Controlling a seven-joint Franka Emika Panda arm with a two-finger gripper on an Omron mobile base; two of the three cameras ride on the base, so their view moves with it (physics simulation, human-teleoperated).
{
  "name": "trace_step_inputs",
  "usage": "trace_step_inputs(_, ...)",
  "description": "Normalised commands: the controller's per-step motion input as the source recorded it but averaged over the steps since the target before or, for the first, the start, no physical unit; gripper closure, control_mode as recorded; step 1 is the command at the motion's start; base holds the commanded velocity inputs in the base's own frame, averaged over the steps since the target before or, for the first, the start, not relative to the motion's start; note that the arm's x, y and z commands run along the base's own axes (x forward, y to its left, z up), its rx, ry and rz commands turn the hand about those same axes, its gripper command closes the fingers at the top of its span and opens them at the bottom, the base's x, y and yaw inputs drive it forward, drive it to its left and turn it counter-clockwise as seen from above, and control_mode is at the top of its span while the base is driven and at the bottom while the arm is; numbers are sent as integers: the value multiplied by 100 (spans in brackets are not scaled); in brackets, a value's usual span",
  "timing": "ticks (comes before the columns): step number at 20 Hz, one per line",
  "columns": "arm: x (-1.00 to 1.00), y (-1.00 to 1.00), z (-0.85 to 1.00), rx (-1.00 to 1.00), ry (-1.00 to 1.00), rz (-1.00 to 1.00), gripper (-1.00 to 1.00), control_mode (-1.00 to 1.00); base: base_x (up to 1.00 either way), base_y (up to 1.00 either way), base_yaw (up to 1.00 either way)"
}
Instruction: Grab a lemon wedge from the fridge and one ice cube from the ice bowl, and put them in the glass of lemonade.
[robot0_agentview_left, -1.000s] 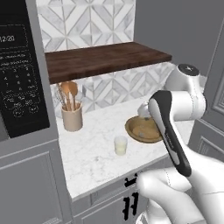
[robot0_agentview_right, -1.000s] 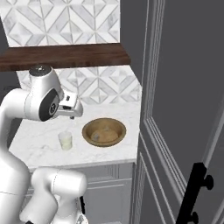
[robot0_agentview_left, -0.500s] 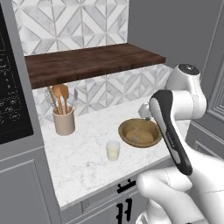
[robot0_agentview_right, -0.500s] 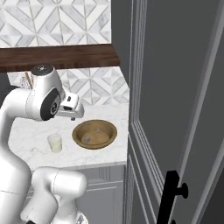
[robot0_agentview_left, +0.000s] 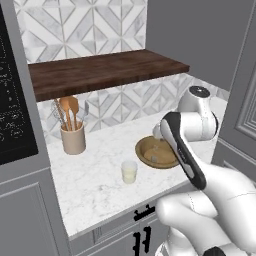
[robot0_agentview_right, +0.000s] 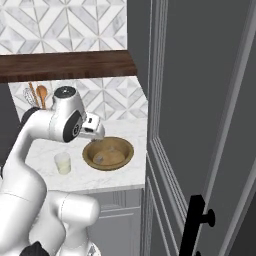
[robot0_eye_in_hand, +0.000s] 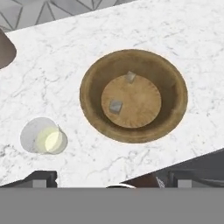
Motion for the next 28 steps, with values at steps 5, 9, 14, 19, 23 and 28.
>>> trace_step_inputs(5, 90, 3, -52, -2, 8, 2, -100, -100, 0, 0, 0)
trace_step_inputs(9, 80, 0, -22, 0, 22, 0, -100, -100, 0, 0, 0)
trace_step_inputs(14, 24, 0, -11, 0, 35, 0, -100, -100, 0, 0, 0)
trace_step_inputs(19, 0, 0, -51, 0, 18, 0, -100, -100, 0, 0, 0)
trace_step_inputs(23, 0, 0, -65, 0, 0, 0, -100, -100, 0, 0, 0)
trace_step_inputs(28, 0, 0, -46, 1, -10, 0, -100, -100, 0, 0, 0)
